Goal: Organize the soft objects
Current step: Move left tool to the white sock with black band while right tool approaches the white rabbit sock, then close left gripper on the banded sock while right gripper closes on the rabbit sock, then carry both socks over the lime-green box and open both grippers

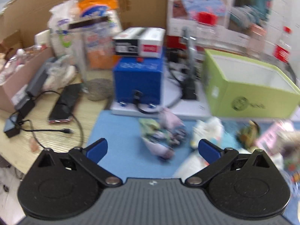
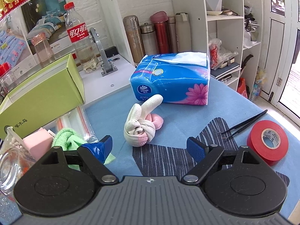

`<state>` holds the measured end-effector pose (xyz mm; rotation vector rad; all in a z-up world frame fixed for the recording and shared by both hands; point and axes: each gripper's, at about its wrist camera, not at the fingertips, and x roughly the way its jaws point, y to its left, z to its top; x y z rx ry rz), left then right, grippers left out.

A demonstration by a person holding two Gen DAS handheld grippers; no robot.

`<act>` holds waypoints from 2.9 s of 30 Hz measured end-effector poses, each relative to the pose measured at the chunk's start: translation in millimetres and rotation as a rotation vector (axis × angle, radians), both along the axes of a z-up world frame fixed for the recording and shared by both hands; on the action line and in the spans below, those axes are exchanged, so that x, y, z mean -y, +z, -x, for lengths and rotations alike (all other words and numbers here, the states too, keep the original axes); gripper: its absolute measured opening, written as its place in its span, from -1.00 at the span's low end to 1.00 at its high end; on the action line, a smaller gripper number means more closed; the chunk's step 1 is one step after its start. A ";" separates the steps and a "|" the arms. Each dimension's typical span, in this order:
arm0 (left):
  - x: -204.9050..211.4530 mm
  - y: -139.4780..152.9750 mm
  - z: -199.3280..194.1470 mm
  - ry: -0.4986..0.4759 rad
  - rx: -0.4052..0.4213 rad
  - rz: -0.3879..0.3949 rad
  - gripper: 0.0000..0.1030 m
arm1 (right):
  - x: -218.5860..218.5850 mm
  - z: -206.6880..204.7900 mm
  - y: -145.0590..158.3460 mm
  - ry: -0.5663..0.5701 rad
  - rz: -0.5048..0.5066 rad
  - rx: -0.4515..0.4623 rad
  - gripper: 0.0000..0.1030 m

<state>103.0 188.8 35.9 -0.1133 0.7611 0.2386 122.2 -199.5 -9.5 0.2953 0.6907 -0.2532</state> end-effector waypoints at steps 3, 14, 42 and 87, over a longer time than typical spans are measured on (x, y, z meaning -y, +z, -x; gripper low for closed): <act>26.4 -16.9 -1.3 -0.069 -0.042 -0.057 0.99 | -1.3 2.2 0.4 0.016 0.005 -0.004 0.42; 15.3 -49.0 -23.3 -0.036 -0.101 0.066 0.99 | 26.0 20.3 2.8 0.051 0.102 -0.047 0.42; 21.1 -41.2 -28.9 -0.235 -0.113 0.067 0.98 | 25.5 -26.6 -26.4 0.109 0.148 -0.136 0.44; 54.3 68.1 -115.1 -0.357 0.164 0.193 -0.55 | -58.5 -102.1 89.3 0.560 0.179 0.349 -0.59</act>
